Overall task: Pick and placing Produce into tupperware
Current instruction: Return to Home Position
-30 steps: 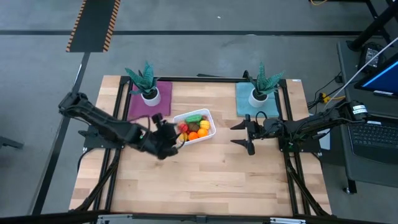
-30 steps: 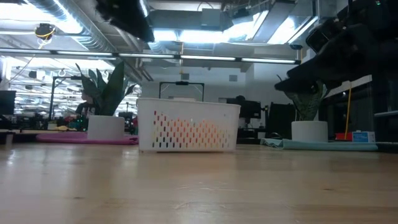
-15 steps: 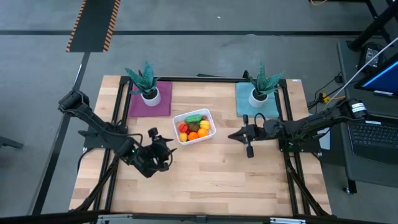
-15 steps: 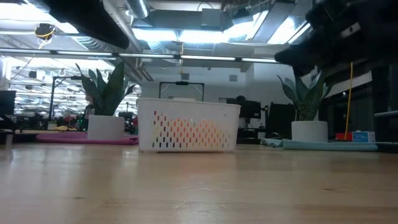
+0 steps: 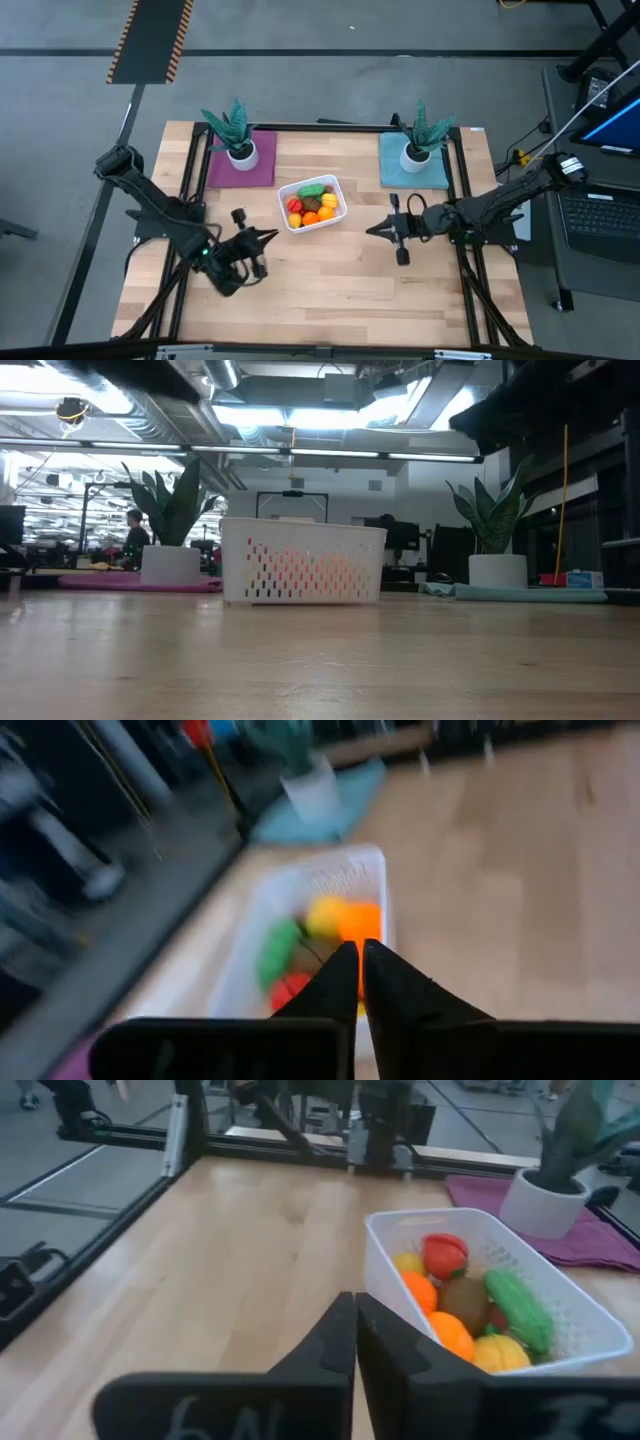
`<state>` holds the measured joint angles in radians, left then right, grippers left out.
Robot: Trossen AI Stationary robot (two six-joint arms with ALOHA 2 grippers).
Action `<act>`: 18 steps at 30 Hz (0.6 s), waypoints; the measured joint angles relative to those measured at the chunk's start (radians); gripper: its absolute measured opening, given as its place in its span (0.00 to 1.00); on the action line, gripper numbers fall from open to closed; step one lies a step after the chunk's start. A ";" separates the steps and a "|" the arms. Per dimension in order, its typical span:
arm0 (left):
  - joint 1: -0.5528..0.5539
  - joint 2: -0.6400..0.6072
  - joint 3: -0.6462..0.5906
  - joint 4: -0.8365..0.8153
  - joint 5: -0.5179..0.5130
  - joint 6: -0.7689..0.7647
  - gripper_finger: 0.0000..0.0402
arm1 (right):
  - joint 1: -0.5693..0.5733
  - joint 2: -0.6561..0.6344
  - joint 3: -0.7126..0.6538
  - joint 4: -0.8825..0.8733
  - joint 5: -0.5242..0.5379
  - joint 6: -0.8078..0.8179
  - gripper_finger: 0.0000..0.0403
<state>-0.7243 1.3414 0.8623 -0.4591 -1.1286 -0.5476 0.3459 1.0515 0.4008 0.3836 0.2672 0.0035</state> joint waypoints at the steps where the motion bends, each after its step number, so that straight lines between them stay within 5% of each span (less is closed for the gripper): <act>1: -0.033 -0.002 0.000 0.000 -0.059 -0.010 0.04 | 0.021 0.000 0.002 0.000 0.019 0.009 0.04; 4: -0.132 -0.003 0.000 -0.017 -0.164 -0.022 0.06 | 0.086 -0.001 0.010 -0.003 0.128 0.011 0.04; 9: -0.241 -0.039 0.000 -0.016 -0.133 -0.027 0.01 | 0.159 -0.036 0.034 -0.016 0.238 -0.008 0.03; 14: -0.202 -0.089 -0.021 0.064 0.015 0.043 0.00 | 0.186 -0.070 0.082 -0.039 0.227 -0.018 0.03; 18: -0.094 -0.119 -0.135 0.441 0.249 0.372 0.01 | 0.195 -0.072 0.117 -0.088 0.158 -0.032 0.03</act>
<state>-0.8182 1.2228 0.7271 -0.0181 -0.8792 -0.1756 0.5411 0.9794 0.5179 0.2957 0.4253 -0.0289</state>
